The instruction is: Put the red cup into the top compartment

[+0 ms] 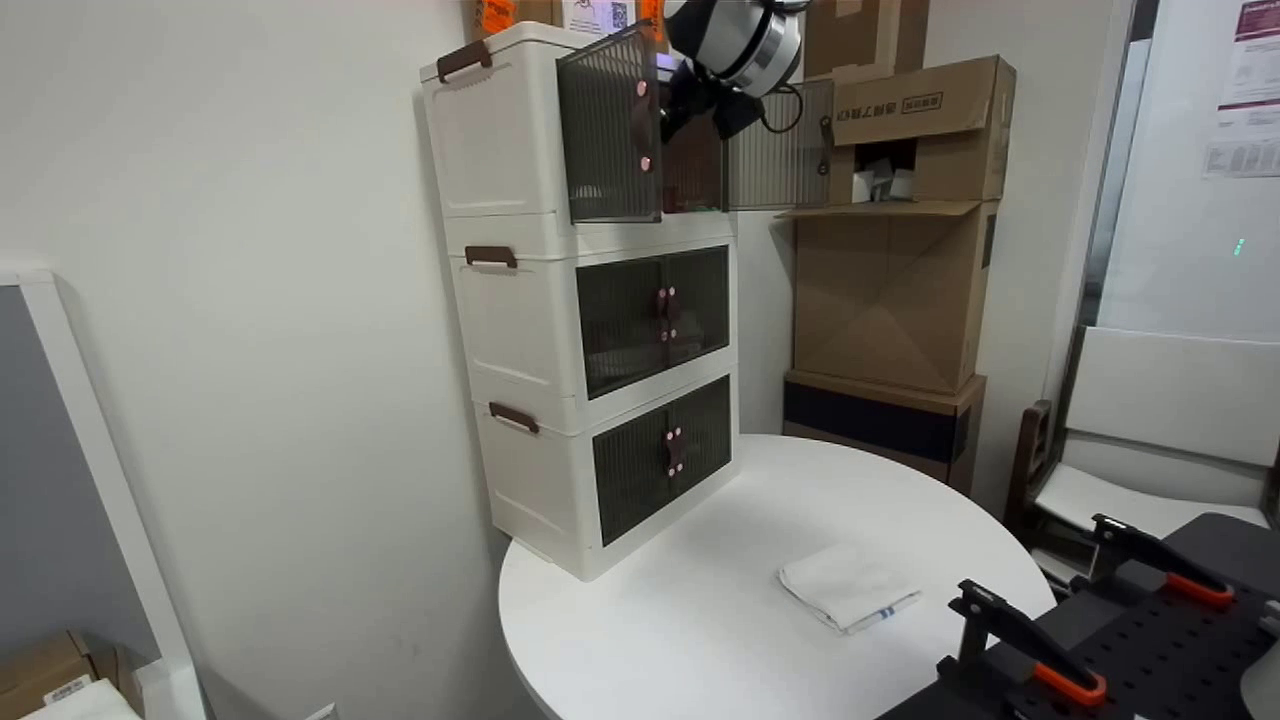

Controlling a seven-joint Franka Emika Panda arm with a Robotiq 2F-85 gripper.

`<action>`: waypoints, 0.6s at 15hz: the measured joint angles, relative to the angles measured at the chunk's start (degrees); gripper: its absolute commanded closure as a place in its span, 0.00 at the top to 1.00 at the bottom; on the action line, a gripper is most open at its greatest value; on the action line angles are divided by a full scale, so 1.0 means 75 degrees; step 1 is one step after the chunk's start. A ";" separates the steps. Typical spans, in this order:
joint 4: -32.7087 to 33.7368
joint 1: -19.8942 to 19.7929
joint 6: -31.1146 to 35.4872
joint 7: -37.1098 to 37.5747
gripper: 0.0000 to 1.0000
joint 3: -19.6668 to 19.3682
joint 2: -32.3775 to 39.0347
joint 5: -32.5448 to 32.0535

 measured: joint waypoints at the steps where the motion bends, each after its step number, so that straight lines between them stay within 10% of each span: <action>1: -0.0090 -0.0097 -0.0001 -0.0093 1.00 0.0132 -0.0062 0.0107; 9: -0.1552 -0.0877 -0.2562 -0.0197 1.00 0.0279 -0.1885 0.1081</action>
